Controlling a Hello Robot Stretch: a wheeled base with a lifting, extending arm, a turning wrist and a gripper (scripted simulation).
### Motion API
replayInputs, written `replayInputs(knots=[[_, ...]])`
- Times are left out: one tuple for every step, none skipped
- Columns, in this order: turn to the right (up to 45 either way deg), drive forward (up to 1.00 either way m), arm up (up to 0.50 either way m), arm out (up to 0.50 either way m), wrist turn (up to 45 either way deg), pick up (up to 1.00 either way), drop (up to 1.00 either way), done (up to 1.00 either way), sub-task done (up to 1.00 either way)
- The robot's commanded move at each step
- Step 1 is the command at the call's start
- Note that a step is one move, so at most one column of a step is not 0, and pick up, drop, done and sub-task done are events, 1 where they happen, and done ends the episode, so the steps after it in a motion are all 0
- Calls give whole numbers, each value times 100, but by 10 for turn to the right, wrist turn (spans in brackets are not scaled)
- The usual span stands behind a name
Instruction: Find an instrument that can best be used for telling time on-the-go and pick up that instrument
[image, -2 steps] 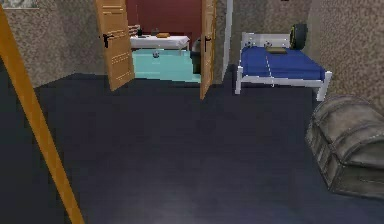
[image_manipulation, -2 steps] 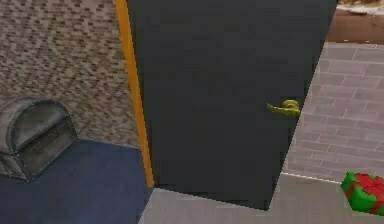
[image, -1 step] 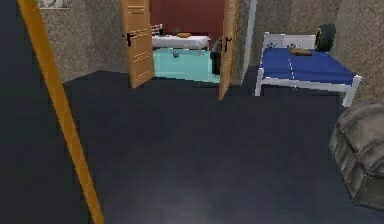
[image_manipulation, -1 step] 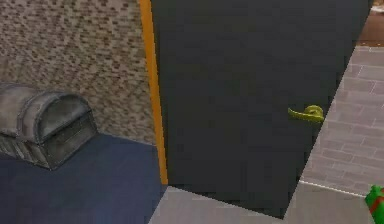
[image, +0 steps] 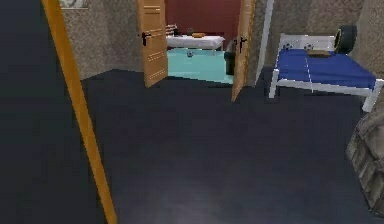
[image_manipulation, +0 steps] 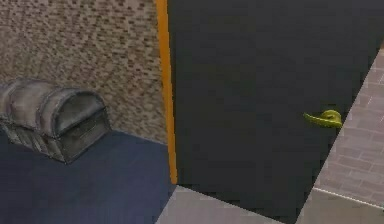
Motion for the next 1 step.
replayInputs(knots=[[0,100,0,0,0,0,0,0,0]])
